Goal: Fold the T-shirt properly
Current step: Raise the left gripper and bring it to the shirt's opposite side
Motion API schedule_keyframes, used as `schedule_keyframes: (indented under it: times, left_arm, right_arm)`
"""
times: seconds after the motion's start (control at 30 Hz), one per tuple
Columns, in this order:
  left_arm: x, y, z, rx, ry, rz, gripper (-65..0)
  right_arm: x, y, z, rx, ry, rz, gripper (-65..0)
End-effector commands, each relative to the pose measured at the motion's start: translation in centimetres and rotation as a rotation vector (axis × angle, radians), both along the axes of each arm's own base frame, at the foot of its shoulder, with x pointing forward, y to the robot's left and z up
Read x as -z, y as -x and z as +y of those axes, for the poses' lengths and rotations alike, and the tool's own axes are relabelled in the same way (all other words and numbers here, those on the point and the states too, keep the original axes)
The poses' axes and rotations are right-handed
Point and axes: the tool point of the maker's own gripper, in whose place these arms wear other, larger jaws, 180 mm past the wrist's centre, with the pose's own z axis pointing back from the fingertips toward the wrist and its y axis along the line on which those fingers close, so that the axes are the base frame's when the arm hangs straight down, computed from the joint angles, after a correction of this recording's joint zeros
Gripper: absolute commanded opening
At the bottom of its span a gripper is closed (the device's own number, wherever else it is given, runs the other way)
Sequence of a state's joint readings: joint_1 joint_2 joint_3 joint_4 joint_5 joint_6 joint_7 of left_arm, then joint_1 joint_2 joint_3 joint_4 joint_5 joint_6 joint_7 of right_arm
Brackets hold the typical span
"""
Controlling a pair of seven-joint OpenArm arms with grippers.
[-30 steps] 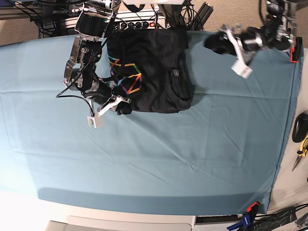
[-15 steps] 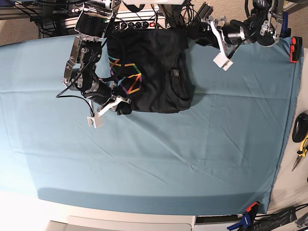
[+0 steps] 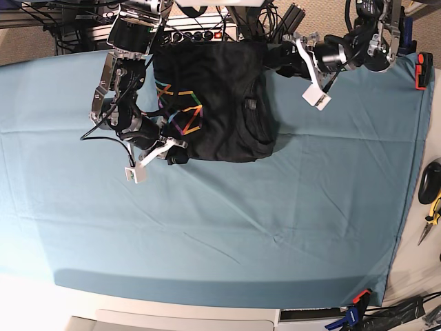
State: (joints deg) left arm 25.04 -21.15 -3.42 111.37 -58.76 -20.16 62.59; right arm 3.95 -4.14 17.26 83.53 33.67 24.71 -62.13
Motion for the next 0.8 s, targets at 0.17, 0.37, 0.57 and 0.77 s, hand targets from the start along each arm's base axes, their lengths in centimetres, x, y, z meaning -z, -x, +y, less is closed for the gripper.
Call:
schedule_keyframes:
  times: [0.17, 0.37, 0.57, 0.77]
  left_arm:
    - [0.8, 0.6, -1.6, 0.022, -0.035, 0.008, -37.1]
    - [0.6, 1.4, -3.7, 0.053, 0.004, 0.022, -37.1]
    - [0.3, 1.5, -5.9, 0.101, 0.013, -0.007, -37.1]
    - [0.2, 0.4, -6.1, 0.122, -0.015, -0.052, -37.1]
  right_arm:
    - [-0.5, -0.5, -0.3, -0.001, 0.019, -0.014, -65.0]
    - [-0.5, -0.5, -0.3, -0.001, 0.019, -0.014, -65.0]
    - [-0.5, -0.5, -0.3, -0.001, 0.019, -0.014, -65.0]
    - [-0.5, -0.4, -0.3, -0.003, 0.020, -0.011, -65.0]
